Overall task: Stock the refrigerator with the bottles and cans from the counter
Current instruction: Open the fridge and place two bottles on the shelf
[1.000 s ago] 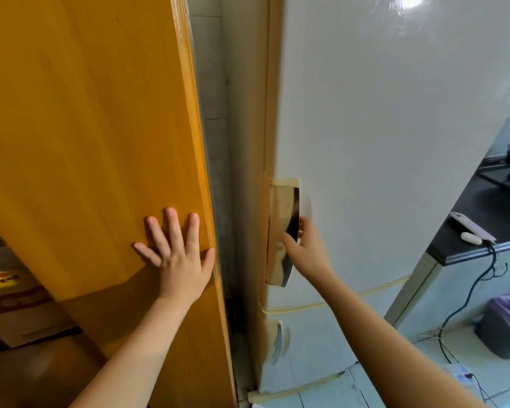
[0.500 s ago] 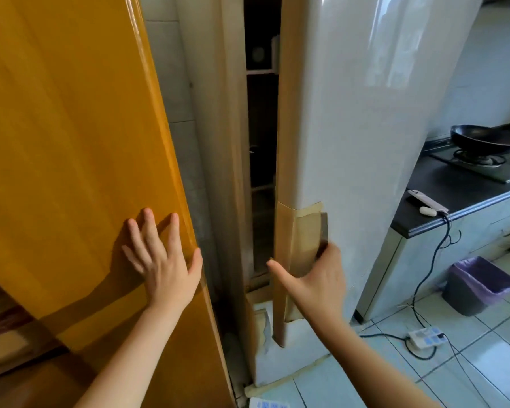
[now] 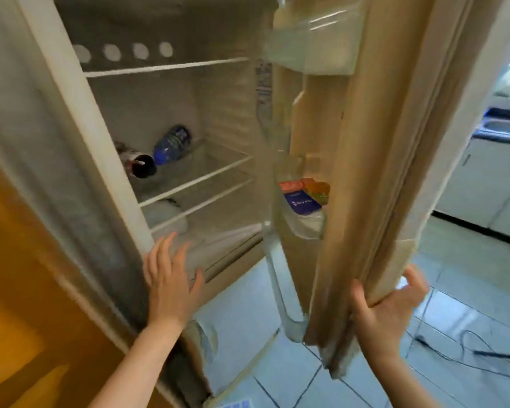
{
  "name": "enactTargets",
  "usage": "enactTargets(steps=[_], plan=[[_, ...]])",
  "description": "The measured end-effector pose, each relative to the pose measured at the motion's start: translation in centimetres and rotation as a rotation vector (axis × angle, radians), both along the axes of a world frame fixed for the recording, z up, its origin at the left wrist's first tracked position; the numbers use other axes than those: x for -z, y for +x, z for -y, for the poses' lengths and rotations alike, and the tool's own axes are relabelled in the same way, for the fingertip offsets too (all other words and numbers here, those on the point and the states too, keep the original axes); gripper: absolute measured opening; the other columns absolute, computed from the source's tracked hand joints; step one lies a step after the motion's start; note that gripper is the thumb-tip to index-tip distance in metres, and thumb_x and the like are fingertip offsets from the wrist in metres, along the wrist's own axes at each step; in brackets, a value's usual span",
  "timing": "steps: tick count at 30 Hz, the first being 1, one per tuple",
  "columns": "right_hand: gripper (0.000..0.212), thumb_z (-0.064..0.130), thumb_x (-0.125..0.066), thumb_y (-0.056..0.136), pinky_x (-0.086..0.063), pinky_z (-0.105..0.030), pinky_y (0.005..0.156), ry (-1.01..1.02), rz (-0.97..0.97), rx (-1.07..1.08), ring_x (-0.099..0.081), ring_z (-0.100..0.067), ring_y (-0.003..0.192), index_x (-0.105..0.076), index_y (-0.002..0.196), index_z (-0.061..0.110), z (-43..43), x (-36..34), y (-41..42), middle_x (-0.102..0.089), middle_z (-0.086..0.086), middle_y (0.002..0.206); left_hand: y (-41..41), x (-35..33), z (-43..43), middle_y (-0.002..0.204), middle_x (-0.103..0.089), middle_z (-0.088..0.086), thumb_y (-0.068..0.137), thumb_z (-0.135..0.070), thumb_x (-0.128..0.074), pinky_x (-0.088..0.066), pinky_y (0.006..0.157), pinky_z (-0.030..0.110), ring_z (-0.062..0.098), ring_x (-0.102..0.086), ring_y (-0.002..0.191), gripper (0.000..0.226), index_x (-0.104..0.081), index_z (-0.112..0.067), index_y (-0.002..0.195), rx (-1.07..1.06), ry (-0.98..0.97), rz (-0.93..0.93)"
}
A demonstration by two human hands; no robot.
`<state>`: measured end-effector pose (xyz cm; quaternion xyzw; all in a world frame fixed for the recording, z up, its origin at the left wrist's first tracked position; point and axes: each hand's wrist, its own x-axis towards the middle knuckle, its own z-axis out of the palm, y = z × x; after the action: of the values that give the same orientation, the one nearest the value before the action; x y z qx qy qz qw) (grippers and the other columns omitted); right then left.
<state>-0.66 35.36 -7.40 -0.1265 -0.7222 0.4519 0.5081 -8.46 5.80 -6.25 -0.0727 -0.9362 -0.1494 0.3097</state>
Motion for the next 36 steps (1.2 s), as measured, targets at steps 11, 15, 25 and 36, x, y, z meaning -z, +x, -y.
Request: enactTargets(steps=[11, 15, 25, 36], plan=[[0.046, 0.043, -0.032, 0.075, -0.033, -0.033, 0.076, -0.285, 0.056, 0.361, -0.042, -0.020, 0.089, -0.048, 0.100, 0.007, -13.0, -0.9, -3.6, -0.044, -0.002, 0.094, -4.5, -1.0, -13.4, 0.137, -0.045, 0.019, 0.079, -0.020, -0.050, -0.030, 0.103, 0.053, 0.031, -0.030, 0.128, 0.047, -0.054, -0.003, 0.123, 0.368, 0.053, 0.093], [0.060, 0.041, -0.025, 0.085, -0.028, -0.044, 0.103, -0.332, 0.149, 0.443, -0.039, -0.029, 0.116, -0.050, 0.122, 0.000, -17.1, -1.3, -6.5, -0.051, -0.020, 0.119, -6.9, -1.9, -17.5, 0.141, -0.040, 0.015, 0.082, -0.034, -0.041, -0.018, 0.109, 0.036, 0.026, -0.026, 0.130, 0.055, -0.051, -0.004, 0.126, 0.428, 0.097, 0.069], [0.042, 0.033, -0.033, 0.097, -0.026, -0.043, 0.107, -0.547, 0.219, 0.338, -0.032, -0.027, 0.129, -0.045, 0.134, 0.018, -27.7, -3.0, -13.2, -0.041, -0.015, 0.136, -16.9, -6.1, -27.5, 0.154, -0.021, 0.019, 0.080, -0.033, -0.044, -0.011, 0.116, 0.038, 0.039, -0.022, 0.138, 0.071, -0.033, -0.004, 0.144, 0.371, 0.174, -0.115], [0.034, 0.017, -0.057, 0.079, -0.033, -0.053, 0.105, 0.519, 0.015, 0.199, -0.046, -0.029, 0.122, -0.062, 0.112, 0.007, -27.0, -8.9, -19.5, -0.058, -0.011, 0.122, -22.4, -7.0, -32.9, 0.155, -0.017, 0.021, 0.085, -0.033, -0.045, -0.017, 0.112, 0.051, 0.040, -0.019, 0.139, 0.068, -0.032, -0.004, 0.145, 0.266, 0.149, -0.183]])
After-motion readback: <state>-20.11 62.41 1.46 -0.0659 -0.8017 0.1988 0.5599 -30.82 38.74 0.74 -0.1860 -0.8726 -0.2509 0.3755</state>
